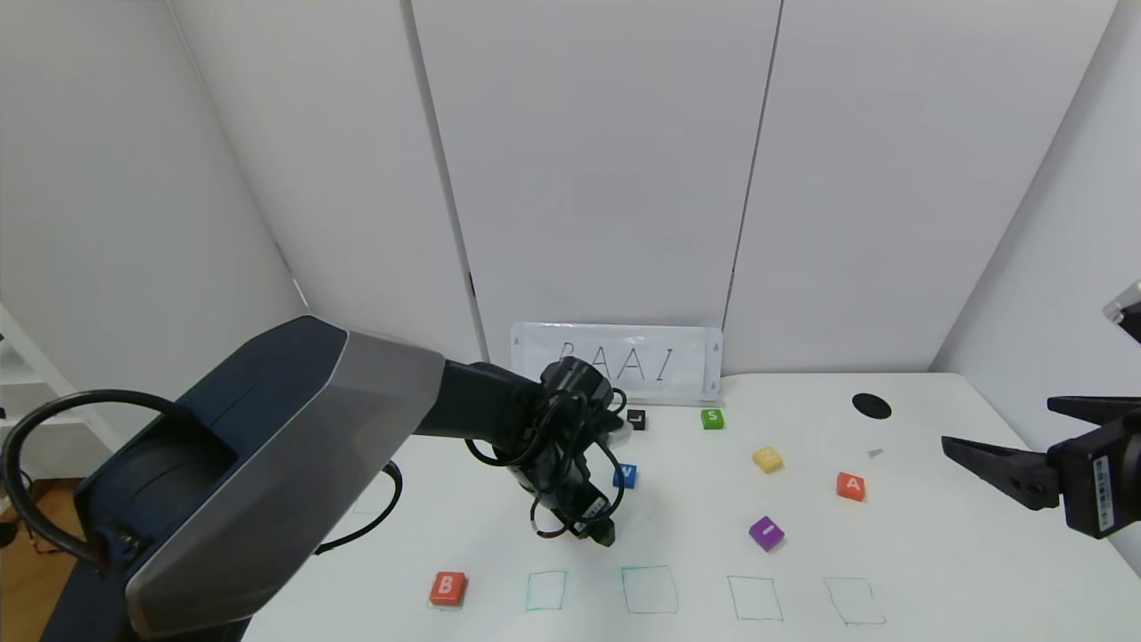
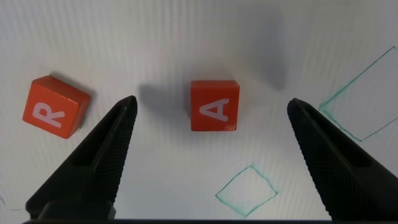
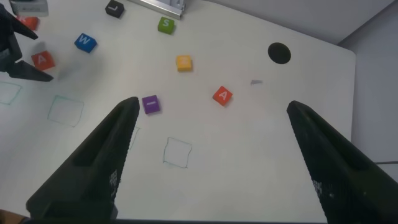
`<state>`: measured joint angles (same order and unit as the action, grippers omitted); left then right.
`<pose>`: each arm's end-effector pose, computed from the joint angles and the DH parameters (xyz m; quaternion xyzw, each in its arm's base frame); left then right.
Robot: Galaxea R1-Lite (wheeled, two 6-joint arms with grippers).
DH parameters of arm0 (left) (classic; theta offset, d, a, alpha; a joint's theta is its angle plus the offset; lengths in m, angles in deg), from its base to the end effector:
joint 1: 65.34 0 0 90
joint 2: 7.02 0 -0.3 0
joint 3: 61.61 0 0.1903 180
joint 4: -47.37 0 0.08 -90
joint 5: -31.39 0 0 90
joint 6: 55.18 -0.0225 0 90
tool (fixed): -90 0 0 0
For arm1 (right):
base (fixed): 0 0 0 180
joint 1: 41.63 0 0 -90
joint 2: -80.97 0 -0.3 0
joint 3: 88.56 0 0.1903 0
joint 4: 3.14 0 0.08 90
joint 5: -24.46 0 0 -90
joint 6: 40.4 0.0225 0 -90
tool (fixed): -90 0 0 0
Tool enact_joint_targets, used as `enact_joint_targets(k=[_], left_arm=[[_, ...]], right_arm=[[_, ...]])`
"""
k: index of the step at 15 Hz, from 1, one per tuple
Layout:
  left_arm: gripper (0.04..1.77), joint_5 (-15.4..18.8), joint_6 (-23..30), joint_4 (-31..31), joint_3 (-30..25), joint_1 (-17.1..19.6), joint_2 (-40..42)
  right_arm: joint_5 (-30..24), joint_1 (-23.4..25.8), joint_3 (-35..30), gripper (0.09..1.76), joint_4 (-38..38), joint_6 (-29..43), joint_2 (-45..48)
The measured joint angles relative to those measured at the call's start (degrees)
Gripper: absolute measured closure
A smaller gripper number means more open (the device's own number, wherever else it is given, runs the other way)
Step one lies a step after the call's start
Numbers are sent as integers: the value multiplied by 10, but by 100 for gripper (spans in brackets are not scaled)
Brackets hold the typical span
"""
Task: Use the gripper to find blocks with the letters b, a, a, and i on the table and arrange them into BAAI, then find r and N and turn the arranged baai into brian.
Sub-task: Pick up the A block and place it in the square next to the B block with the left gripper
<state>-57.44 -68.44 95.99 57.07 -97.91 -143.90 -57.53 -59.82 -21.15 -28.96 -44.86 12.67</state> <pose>0.3706 -0.2373 0.0514 0.2402 0.4986 -0.3018 0.7763 0.1632 0.0503 0.2298 -0.0900 0.2214 0.0950 0.9663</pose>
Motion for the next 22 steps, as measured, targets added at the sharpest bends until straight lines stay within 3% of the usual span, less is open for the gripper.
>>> enact_joint_targets(k=[10, 14, 17, 18, 22], left_arm=[[9, -1, -34, 2, 15, 3, -20], [75, 0, -36, 0, 14, 3, -22], [105, 1, -34, -1, 15, 3, -24], [131, 1, -34, -1, 16, 3, -25], [131, 2, -31, 0, 14, 3, -25]], right_arm=[[1, -3, -3, 14, 0, -1, 0], [1, -6, -4, 14, 1, -1, 0], [1, -7, -5, 14, 1, -1, 1], [1, -9, -6, 14, 1, -1, 1], [19, -24, -11, 14, 2, -1, 1]])
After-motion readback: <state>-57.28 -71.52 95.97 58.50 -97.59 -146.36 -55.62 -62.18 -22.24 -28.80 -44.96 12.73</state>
